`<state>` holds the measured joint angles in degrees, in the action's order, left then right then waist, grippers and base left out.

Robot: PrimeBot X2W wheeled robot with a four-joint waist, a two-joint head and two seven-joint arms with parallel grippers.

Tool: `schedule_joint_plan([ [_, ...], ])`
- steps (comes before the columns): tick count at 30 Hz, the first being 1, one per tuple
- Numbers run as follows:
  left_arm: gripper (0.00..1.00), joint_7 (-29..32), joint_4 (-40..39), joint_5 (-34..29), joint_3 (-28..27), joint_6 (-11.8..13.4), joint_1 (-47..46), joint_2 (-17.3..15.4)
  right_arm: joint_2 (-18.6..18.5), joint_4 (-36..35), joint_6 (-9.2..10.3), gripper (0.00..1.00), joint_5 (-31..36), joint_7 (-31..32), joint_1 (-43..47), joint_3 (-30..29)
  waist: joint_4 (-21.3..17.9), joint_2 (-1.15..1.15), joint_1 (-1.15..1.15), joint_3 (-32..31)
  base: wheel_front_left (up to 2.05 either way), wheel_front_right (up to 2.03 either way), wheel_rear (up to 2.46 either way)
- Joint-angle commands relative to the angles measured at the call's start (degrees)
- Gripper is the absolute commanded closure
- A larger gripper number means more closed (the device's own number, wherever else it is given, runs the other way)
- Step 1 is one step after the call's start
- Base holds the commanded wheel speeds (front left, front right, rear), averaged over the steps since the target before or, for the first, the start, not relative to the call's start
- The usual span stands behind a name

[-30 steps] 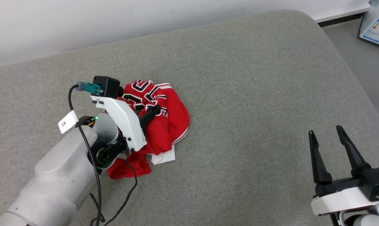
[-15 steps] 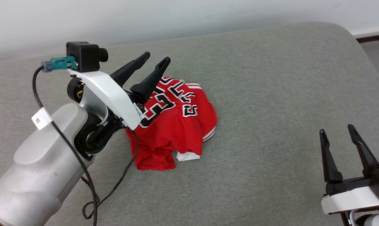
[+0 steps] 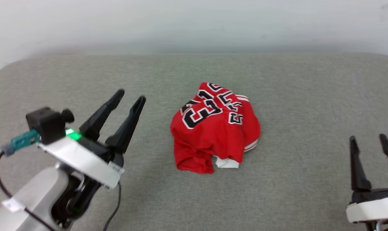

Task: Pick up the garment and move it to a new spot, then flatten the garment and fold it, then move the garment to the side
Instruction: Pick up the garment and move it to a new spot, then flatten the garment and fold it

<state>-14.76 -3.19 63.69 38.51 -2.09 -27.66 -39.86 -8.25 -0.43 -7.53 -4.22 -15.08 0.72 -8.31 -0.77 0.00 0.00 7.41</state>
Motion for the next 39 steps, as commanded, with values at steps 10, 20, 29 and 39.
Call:
schedule_joint_plan([
  [10,0.0,-0.41,-5.22,-12.73,-18.66,-2.98,21.45,8.64,-0.07,-1.7,0.08,0.0,0.19,-0.13,4.68,-2.23,5.44,0.0,0.0,-3.53,0.0,0.0,0.0],
  [20,0.0,-0.44,-4.11,-27.07,-27.71,-5.01,33.44,14.99,0.75,-3.42,0.08,0.0,1.69,-0.13,9.45,-3.3,6.43,0.0,0.0,-6.78,0.0,0.0,0.0],
  [29,0.0,-0.44,-3.16,-38.15,-31.14,-5.35,38.81,17.36,2.4,-7.58,0.08,0.0,2.5,-0.13,13.38,-4.65,6.05,0.0,0.0,-8.0,0.0,0.0,0.0],
  [39,0.0,-0.45,-3.0,-42.12,-32.99,-5.41,40.46,19.32,3.22,-9.34,0.08,0.0,2.88,-0.13,14.91,-5.39,5.78,0.0,0.0,-8.11,0.0,0.0,0.0],
])
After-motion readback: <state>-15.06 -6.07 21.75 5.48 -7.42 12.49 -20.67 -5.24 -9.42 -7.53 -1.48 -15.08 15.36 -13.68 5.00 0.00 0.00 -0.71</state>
